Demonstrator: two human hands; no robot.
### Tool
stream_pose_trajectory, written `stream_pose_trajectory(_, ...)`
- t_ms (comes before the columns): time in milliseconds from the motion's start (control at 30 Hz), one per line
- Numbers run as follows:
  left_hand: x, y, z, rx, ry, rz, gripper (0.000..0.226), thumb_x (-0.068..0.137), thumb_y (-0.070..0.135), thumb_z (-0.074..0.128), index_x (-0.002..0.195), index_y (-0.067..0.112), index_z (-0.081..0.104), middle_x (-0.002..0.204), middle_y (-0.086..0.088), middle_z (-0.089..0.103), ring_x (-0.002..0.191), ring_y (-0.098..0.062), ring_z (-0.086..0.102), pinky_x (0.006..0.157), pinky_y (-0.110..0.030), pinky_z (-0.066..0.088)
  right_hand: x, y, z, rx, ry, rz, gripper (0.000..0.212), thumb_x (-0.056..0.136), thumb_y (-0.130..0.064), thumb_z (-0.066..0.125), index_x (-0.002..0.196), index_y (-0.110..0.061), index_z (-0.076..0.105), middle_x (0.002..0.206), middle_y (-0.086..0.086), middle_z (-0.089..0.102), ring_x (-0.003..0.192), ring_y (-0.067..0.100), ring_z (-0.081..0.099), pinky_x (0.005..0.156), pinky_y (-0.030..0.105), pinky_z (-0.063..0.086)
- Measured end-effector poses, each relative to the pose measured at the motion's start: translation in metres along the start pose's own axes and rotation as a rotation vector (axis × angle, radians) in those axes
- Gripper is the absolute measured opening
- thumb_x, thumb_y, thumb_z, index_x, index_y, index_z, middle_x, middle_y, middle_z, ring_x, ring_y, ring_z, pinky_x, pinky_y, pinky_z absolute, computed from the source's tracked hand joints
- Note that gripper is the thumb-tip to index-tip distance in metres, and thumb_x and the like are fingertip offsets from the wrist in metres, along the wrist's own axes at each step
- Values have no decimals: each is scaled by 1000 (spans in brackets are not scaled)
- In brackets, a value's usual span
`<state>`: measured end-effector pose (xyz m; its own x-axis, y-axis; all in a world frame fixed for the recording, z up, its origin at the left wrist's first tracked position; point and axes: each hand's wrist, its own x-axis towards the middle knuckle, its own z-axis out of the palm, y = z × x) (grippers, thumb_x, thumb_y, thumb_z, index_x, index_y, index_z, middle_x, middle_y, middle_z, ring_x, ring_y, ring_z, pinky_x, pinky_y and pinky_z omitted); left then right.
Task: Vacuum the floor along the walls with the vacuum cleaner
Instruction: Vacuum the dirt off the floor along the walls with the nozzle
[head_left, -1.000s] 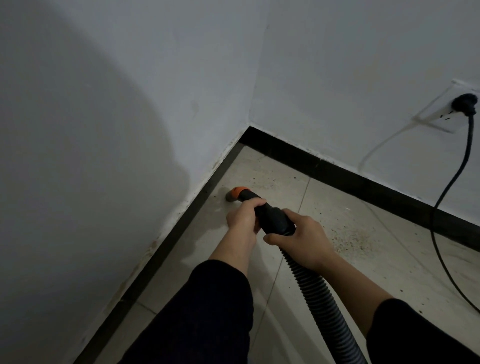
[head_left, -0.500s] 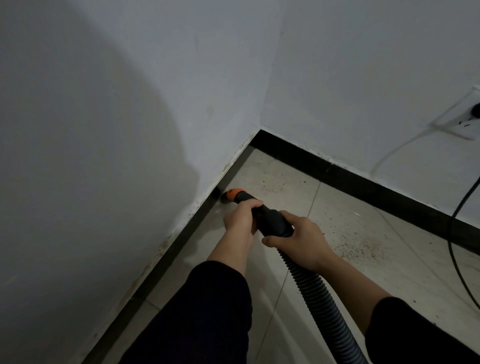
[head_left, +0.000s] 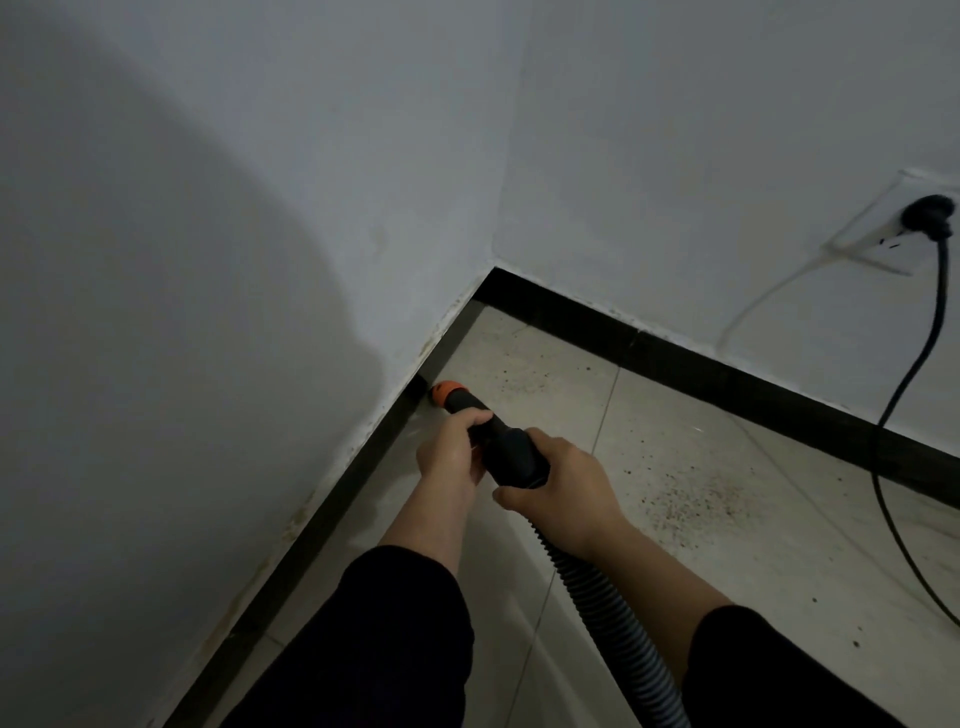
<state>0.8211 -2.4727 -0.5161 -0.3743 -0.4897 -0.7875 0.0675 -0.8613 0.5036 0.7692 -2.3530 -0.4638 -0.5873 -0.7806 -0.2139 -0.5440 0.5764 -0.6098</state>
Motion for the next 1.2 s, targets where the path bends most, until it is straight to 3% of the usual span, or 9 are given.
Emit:
stream_pose_trajectory(167,6,1,2,43,-39,27,41,79,15,72,118,4,64,107,-14,71,80,-21,70,62,-27,57,8,5,3,24,18,16,36,74,-29,74,104,-23,54,91,-1,58,76,14,56,61,24,45)
stream_pose_trajectory(333,16,3,4,60,-39,62,39,80,13,72,117,3,64,106,-14,71,92,-26,70,74,-31,57,16,8,8,18,46,13,36,74,-29,72,102,-23,52,92,-1,56,78,16,55,64,29,48)
stream_pose_trajectory(533,22,3,5,72,-30,70,43,82,13,69,122,1,61,111,-16,69,101,-30,66,72,-33,55,17,7,13,10,48,18,37,78,-28,70,108,-22,49,96,-2,52,81,15,54,65,25,46)
stream_pose_trajectory(867,11,8,4,205,-104,76,42,89,11,60,130,0,56,118,-16,64,100,-27,63,74,-31,50,10,6,14,-34,54,48,43,77,-28,69,112,-18,47,102,1,52,87,22,56,74,35,51)
stream_pose_trajectory(1200,-5,6,9,284,-189,50,40,89,7,60,128,-2,55,106,-16,64,95,-26,62,71,-29,50,-6,8,9,-46,80,82,41,78,-28,67,111,-17,47,99,-1,49,86,21,56,73,34,51)
